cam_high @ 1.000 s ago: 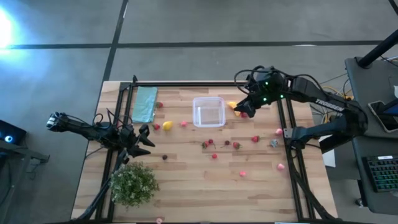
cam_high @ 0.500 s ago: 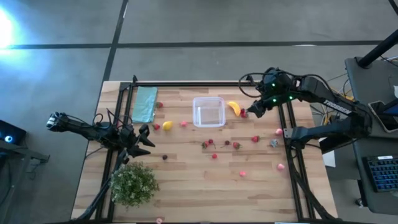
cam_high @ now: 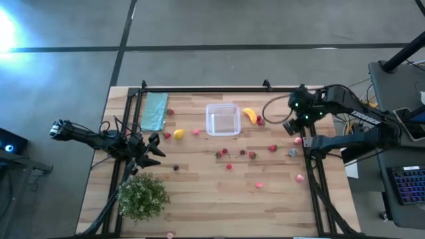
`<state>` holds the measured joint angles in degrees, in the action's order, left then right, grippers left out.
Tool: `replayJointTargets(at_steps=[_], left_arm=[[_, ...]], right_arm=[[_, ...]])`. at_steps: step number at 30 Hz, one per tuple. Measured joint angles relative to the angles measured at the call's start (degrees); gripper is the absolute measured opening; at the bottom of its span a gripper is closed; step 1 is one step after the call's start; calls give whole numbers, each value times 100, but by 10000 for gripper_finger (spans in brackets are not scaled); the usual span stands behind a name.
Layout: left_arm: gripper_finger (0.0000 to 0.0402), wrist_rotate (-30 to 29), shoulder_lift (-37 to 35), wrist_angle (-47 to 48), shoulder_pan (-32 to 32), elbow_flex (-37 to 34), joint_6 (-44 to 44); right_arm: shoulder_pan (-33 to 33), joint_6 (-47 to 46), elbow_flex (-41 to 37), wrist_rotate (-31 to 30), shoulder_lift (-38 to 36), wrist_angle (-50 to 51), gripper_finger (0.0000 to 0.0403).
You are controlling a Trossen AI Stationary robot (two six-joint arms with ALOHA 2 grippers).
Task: Pick and placing Produce into tupperware
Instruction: Put the pink peach into the transparent bin
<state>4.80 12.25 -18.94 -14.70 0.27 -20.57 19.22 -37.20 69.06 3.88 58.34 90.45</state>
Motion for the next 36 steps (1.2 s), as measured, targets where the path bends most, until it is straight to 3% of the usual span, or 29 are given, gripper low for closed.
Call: replayJointTargets(at_steps=[3,11,16,22,30,36], left_arm=[[155,-6,0,0,0,0,1],[155,-20,0,2,0,0,-1],[155,-17,0,0,0,0,1],[155,-16,0,0,1,0,0],[155,-13,0,1,2,0,-1],[155,4,1,3,0,0,-1]], right_arm=[[-384,541,-352,457,-141,-57,178],[-1246,1398,-1421,535,-369,-22,178],[-1413,1201,-1843,480,-401,-33,178],[-1423,1442,-2220,-75,-447,-43,178],[-1283,568,-2265,-201,419,-139,178],[-1283,2140,-2302,-251,1344,-136,178]])
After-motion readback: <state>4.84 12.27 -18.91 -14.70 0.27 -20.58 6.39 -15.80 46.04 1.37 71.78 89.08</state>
